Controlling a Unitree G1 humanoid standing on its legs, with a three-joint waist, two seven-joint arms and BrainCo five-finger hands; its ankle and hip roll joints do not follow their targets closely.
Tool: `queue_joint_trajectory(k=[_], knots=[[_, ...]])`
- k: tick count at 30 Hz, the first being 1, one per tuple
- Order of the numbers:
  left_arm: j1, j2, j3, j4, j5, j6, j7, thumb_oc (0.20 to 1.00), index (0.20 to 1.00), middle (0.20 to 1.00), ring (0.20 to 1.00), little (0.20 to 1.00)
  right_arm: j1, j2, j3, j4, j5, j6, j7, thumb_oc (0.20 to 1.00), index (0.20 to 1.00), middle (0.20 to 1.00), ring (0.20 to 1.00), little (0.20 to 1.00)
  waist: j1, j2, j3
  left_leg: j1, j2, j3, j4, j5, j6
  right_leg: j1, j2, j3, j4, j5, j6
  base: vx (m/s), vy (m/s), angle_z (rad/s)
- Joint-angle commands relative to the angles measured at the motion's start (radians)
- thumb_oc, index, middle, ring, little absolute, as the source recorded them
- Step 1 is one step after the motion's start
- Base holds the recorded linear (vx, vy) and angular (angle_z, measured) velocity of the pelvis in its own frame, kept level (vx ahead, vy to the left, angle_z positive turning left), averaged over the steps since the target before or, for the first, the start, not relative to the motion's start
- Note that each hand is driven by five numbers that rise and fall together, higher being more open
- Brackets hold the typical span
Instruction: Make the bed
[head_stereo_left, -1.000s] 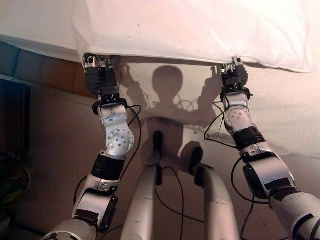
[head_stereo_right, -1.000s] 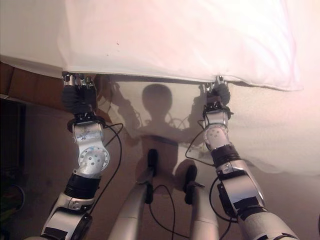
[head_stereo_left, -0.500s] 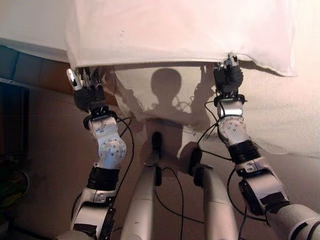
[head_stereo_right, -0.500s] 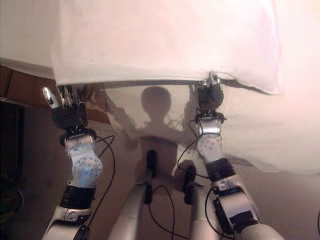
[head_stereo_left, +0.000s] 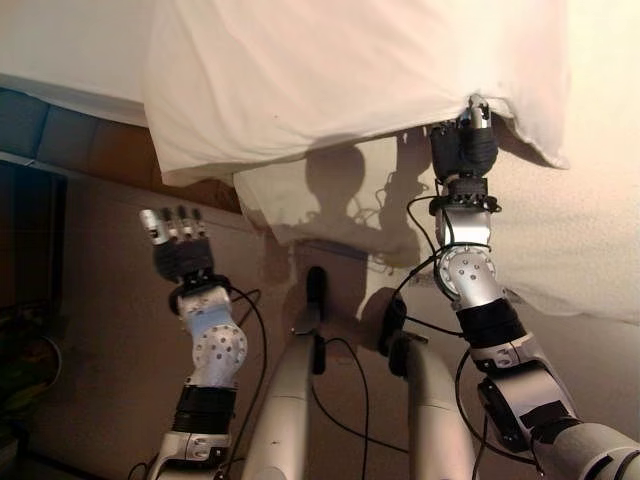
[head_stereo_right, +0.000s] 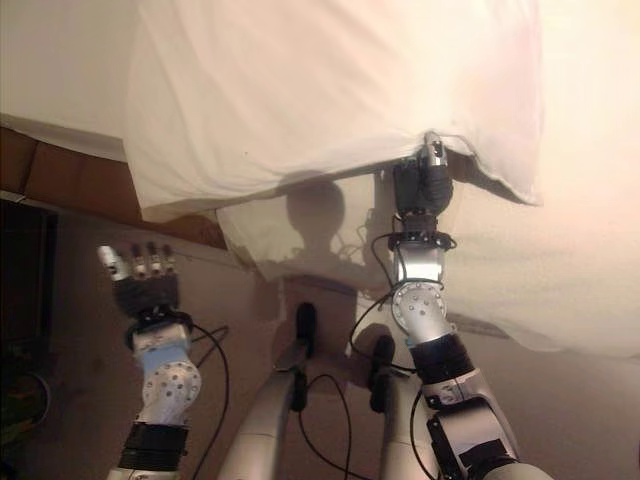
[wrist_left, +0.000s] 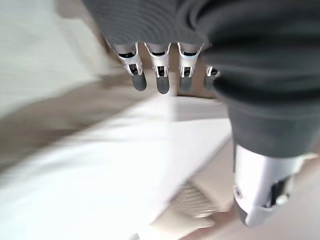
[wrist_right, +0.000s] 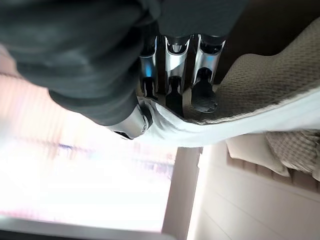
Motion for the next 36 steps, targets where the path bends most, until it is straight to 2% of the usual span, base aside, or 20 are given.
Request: queue_joint_trajectory(k=[1, 4, 5, 6, 11, 15, 19, 26, 29, 30, 36], knots=[[0.049, 0.007, -0.034, 0.012, -0.038, 0.046, -0.079, 1.0, 1.0, 1.0, 1.0, 1.0, -0.017, -0.036, 0.011, -0.188, -0.072, -0.029, 0.127, 0.2, 0.2, 0.2, 0.2, 0.2, -0.02, 0.003, -0.058, 0.046, -0.037, 0.039, 0.089, -0.173, 0.037, 0.028, 0.027, 0.043, -0.203, 0.187, 0.082, 0.0, 0.0, 0.0], [0.086, 0.015, -0.12, 0.03, -0.072, 0.097, -0.108, 1.0, 1.0, 1.0, 1.0, 1.0, -0.032, -0.034, 0.046, -0.2, -0.067, -0.017, 0.136, 0.2, 0.2, 0.2, 0.2, 0.2, -0.026, 0.001, -0.054, 0.051, -0.036, 0.044, 0.086, -0.17, 0.037, 0.03, 0.028, 0.042, -0.204, 0.193, 0.083, 0.0, 0.0, 0.0], [0.086, 0.015, -0.12, 0.03, -0.072, 0.097, -0.108, 1.0, 1.0, 1.0, 1.0, 1.0, -0.032, -0.034, 0.046, -0.2, -0.067, -0.017, 0.136, 0.2, 0.2, 0.2, 0.2, 0.2, -0.026, 0.001, -0.054, 0.051, -0.036, 0.044, 0.086, -0.17, 0.037, 0.03, 0.028, 0.042, -0.204, 0.194, 0.083, 0.0, 0.0, 0.0], [0.1, 0.024, -0.164, 0.04, -0.09, 0.128, -0.127, 1.0, 1.0, 1.0, 1.0, 1.0, -0.04, -0.032, 0.066, -0.197, -0.059, -0.014, 0.143, 0.2, 0.2, 0.2, 0.2, 0.2, -0.029, -0.001, -0.052, 0.055, -0.035, 0.047, 0.081, -0.168, 0.038, 0.035, 0.029, 0.044, -0.212, 0.198, 0.085, 0.0, 0.0, 0.0], [0.122, 0.039, -0.254, 0.026, -0.119, 0.209, -0.206, 1.0, 1.0, 1.0, 1.0, 1.0, -0.042, -0.016, 0.103, -0.197, -0.042, -0.004, 0.156, 0.2, 0.2, 0.2, 0.2, 0.2, -0.036, -0.006, -0.048, 0.053, -0.033, 0.049, 0.081, -0.165, 0.038, 0.033, 0.028, 0.045, -0.213, 0.202, 0.083, 0.0, 0.0, 0.0], [0.124, 0.044, -0.286, 0.006, -0.147, 0.256, -0.28, 1.0, 1.0, 1.0, 1.0, 1.0, -0.034, 0.002, 0.115, -0.189, -0.025, -0.003, 0.173, 0.2, 0.2, 0.2, 0.2, 0.2, -0.039, -0.015, -0.052, 0.056, -0.031, 0.051, 0.08, -0.167, 0.038, 0.031, 0.031, 0.048, -0.21, 0.201, 0.082, 0.0, 0.0, 0.0], [0.094, 0.034, -0.289, -0.01, -0.174, 0.275, -0.342, 1.0, 1.0, 1.0, 1.0, 1.0, -0.019, 0.019, 0.128, -0.189, -0.016, -0.004, 0.183, 0.2, 0.2, 0.2, 0.2, 0.2, -0.045, -0.026, -0.058, 0.055, -0.031, 0.053, 0.082, -0.17, 0.039, 0.025, 0.033, 0.054, -0.203, 0.199, 0.082, 0.0, 0.0, 0.0], [-0.031, -0.002, -0.287, -0.022, -0.196, 0.234, -0.378, 1.0, 1.0, 1.0, 1.0, 1.0, -0.004, 0.067, 0.153, -0.176, 0.005, -0.013, 0.19, 0.2, 0.2, 0.2, 0.2, 0.2, -0.06, -0.043, -0.076, 0.052, -0.029, 0.054, 0.084, -0.175, 0.039, 0.021, 0.041, 0.063, -0.203, 0.199, 0.08, 0.0, 0.0, 0.0], [-0.07, -0.014, -0.287, -0.011, -0.201, 0.217, -0.371, 1.0, 1.0, 1.0, 1.0, 1.0, 0.0, 0.079, 0.162, -0.176, 0.005, -0.014, 0.187, 0.2, 0.2, 0.2, 0.2, 0.2, -0.066, -0.046, -0.082, 0.051, -0.027, 0.057, 0.085, -0.176, 0.038, 0.021, 0.042, 0.066, -0.205, 0.2, 0.08, 0.0, 0.0, 0.0], [-0.13, -0.032, -0.275, 0.021, -0.204, 0.184, -0.348, 1.0, 1.0, 1.0, 1.0, 1.0, 0.006, 0.096, 0.177, -0.167, 0.01, -0.018, 0.179, 0.2, 0.2, 0.2, 0.2, 0.2, -0.074, -0.052, -0.09, 0.055, -0.025, 0.06, 0.081, -0.176, 0.039, 0.019, 0.044, 0.069, -0.205, 0.201, 0.08, 0.0, 0.0, 0.0], [-0.202, -0.057, -0.25, 0.086, -0.208, 0.163, -0.328, 1.0, 1.0, 1.0, 1.0, 1.0, 0.013, 0.115, 0.197, -0.156, 0.018, -0.019, 0.172, 0.2, 0.2, 0.2, 0.2, 0.2, -0.084, -0.054, -0.096, 0.054, -0.023, 0.067, 0.087, -0.18, 0.039, 0.015, 0.048, 0.079, -0.2, 0.2, 0.081, 0.0, 0.0, -0.01]])
